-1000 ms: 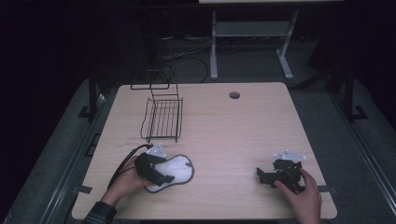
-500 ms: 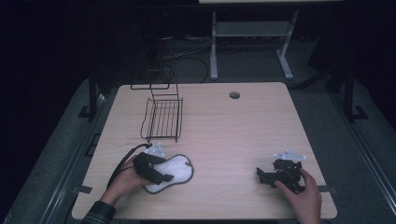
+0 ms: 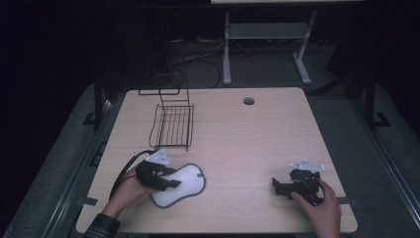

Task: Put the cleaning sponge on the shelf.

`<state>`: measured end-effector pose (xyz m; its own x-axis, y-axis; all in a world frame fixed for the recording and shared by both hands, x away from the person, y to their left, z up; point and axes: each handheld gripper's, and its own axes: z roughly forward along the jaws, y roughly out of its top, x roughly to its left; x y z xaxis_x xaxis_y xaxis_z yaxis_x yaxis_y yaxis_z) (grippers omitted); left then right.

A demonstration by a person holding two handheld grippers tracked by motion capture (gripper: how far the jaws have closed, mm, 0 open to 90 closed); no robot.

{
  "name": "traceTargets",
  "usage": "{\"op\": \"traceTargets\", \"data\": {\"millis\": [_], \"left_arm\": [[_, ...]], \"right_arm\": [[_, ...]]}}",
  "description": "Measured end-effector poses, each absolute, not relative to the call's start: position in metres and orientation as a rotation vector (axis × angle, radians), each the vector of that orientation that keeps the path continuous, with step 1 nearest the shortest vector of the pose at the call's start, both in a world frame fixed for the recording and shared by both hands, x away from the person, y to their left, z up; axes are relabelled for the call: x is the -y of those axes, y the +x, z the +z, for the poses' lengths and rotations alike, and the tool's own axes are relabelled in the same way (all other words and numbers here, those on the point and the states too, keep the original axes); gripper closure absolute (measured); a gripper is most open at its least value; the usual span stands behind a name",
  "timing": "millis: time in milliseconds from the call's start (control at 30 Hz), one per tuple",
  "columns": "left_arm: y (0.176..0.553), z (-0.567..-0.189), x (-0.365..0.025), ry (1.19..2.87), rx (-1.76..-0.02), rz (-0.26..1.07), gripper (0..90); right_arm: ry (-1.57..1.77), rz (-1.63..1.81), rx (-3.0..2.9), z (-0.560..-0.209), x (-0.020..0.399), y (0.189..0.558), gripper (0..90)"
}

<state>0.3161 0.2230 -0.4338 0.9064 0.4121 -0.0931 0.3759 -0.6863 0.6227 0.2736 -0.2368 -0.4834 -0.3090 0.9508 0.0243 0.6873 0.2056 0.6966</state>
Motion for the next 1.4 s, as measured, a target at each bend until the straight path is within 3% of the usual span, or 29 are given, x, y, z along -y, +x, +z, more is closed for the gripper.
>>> {"op": "traceTargets", "data": {"millis": [667,1400], "left_arm": [[0.316,-0.416,-0.234,2.264,-0.575,-0.014,74.0],[0.312,-0.406,-0.241,2.178,-0.627,-0.043,81.6]], "right_arm": [[1.523,0.863,-2.075,-0.483,0.237,0.274,0.0],[1.523,0.863,-2.075,-0.483,0.237,0.274,0.0]]}}
